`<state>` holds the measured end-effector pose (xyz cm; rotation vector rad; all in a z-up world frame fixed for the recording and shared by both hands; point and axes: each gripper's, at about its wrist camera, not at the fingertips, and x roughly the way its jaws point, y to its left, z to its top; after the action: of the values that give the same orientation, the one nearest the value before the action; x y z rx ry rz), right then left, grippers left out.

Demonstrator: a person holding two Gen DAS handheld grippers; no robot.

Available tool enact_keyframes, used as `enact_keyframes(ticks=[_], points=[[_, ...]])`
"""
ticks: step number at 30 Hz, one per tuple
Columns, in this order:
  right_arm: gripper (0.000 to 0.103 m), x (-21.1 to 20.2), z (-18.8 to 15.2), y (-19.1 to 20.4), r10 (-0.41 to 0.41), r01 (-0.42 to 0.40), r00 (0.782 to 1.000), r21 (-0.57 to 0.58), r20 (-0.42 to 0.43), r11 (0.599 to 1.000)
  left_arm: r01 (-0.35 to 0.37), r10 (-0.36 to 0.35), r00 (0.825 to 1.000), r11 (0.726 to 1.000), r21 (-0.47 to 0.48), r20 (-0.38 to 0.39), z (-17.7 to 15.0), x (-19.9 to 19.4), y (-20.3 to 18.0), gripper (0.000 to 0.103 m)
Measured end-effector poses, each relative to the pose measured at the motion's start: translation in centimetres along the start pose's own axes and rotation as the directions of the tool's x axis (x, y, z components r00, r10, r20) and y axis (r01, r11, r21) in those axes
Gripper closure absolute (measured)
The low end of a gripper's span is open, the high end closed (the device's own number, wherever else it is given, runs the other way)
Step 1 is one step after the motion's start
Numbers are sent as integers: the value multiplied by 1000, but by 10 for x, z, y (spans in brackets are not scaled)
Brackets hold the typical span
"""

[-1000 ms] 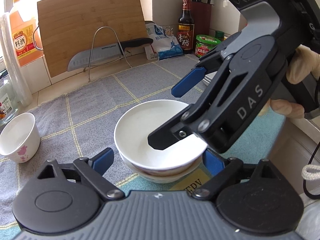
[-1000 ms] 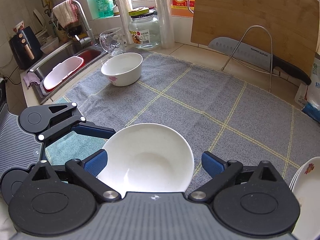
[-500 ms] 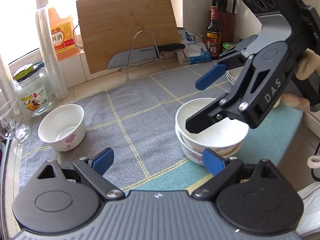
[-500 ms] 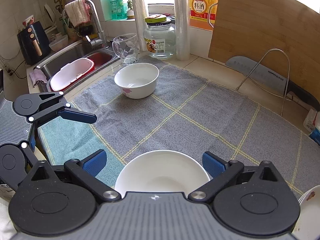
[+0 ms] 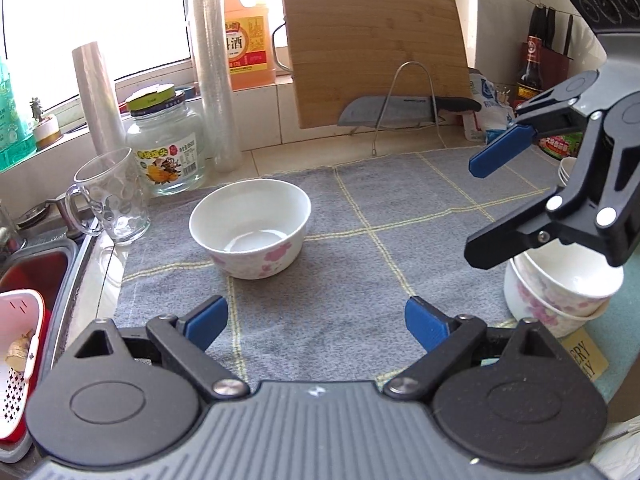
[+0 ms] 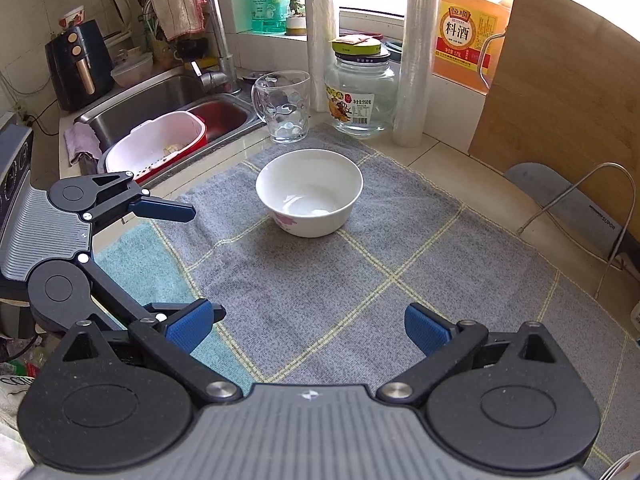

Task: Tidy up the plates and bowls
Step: 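Reach the right gripper to the white bowl by the glass jar and grasp its rim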

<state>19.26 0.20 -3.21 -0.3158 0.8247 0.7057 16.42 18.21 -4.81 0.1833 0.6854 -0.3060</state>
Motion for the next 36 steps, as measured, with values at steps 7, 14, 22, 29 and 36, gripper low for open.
enact_keyframes(ticks=[7,14,22,29,36], points=[[0,21,29,2,-5,5,1000,-33,-5,999,-82,83,996,996,-44,16,4,28,28,8],[0,53,59,-5,9,-10,1000,-50,-21,999,-107,107,994,994,-25,4,6,54,39,8],[0,93,83,-13,31,-34,998,-55,-59,998,-103,103,995,994,-25,2,12,75,45,8],[0,124,96,-22,54,-57,995,-33,-81,998,-101,101,995,995,-9,12,15,84,44,8],[1,143,106,-29,88,-90,992,-15,-91,996,-101,101,995,995,1,25,17,87,44,8]])
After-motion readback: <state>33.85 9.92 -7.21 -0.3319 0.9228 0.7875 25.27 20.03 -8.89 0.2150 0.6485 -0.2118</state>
